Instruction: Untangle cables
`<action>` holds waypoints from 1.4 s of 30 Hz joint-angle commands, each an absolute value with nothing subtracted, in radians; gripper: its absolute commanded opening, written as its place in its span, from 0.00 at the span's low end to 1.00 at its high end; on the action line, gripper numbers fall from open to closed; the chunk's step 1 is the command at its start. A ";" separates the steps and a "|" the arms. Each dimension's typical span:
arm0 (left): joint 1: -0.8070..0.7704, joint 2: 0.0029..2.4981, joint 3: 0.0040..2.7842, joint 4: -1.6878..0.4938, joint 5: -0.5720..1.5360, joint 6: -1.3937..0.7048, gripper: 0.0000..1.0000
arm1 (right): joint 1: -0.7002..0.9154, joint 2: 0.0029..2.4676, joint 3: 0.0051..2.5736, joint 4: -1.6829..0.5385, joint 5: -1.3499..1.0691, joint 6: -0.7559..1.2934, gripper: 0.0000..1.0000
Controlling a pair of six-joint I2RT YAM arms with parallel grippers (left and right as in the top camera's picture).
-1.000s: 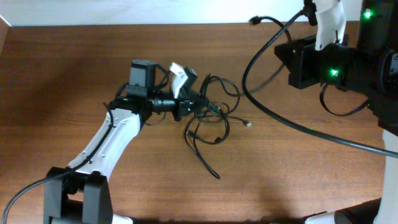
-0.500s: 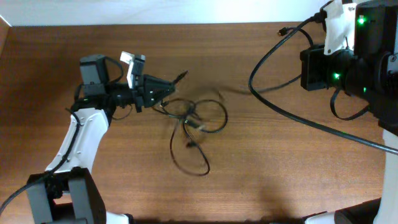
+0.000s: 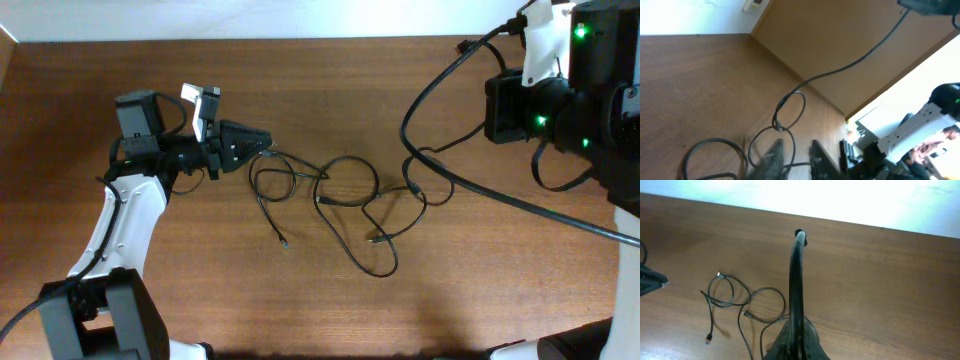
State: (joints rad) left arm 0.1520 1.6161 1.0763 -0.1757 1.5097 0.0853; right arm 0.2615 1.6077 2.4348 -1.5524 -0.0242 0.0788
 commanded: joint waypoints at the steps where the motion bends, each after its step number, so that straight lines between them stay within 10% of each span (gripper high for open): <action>1: 0.149 1.619 1.082 -0.181 1.503 0.091 0.31 | 0.261 1.611 2.450 -1.504 -0.177 0.080 0.04; 7: 0.104 1.619 1.082 -0.195 1.502 0.091 0.69 | 0.261 1.611 2.450 -1.431 -0.326 0.080 0.04; 12: -0.013 1.619 1.082 -0.196 1.341 0.091 0.82 | 0.261 1.611 2.450 -1.354 -0.567 0.080 0.04; 26: -0.131 1.620 1.082 -0.310 1.065 0.091 0.53 | 0.260 1.611 2.450 -1.244 -0.680 0.084 0.04; 42: -0.131 1.620 1.082 -0.335 1.166 0.242 0.72 | 0.261 1.611 2.450 -1.181 -0.572 0.096 0.04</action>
